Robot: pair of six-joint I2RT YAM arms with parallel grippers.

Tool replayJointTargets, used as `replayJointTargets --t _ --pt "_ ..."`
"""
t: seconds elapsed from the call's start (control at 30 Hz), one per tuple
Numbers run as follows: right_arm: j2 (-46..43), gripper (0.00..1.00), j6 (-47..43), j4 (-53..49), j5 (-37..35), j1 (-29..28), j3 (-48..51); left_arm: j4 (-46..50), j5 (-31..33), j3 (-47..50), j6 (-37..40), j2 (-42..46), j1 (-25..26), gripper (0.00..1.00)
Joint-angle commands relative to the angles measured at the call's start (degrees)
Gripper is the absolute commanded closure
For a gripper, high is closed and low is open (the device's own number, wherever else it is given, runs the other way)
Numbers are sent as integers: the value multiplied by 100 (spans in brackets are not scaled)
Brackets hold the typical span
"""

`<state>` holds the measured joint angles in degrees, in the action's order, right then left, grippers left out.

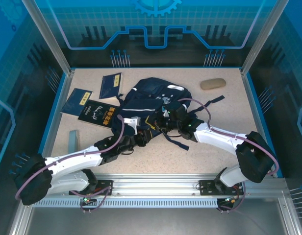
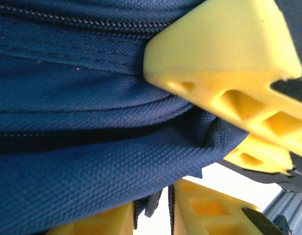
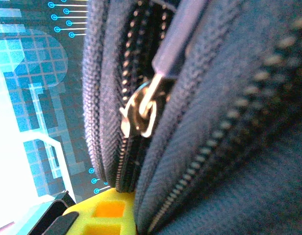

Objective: Pack books, pencil case, and school supplies into a backpack

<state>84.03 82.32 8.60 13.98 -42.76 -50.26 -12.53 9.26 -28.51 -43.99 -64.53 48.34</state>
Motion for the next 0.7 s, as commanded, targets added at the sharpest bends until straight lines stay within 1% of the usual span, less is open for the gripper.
replayJointTargets --t 0.0,0.13,0.23,0.37,0.5,0.67 --pt "-50 84 47 654 492 -216 -220 -580 144 -49 57 -92 2 76" --pt "-53 84 64 812 477 -230 -165 -531 266 -97 31 -147 0 80" --pt "-93 84 24 725 384 -216 -135 -223 480 -163 -14 -161 2 87" --pt "-200 84 -134 397 176 -163 -90 215 817 -112 -66 -46 1 100" --pt "-261 85 -278 161 53 -51 -65 640 982 -84 115 196 1 100" --pt "-489 86 -685 -503 -374 89 -54 1451 1340 -84 314 588 1 100"
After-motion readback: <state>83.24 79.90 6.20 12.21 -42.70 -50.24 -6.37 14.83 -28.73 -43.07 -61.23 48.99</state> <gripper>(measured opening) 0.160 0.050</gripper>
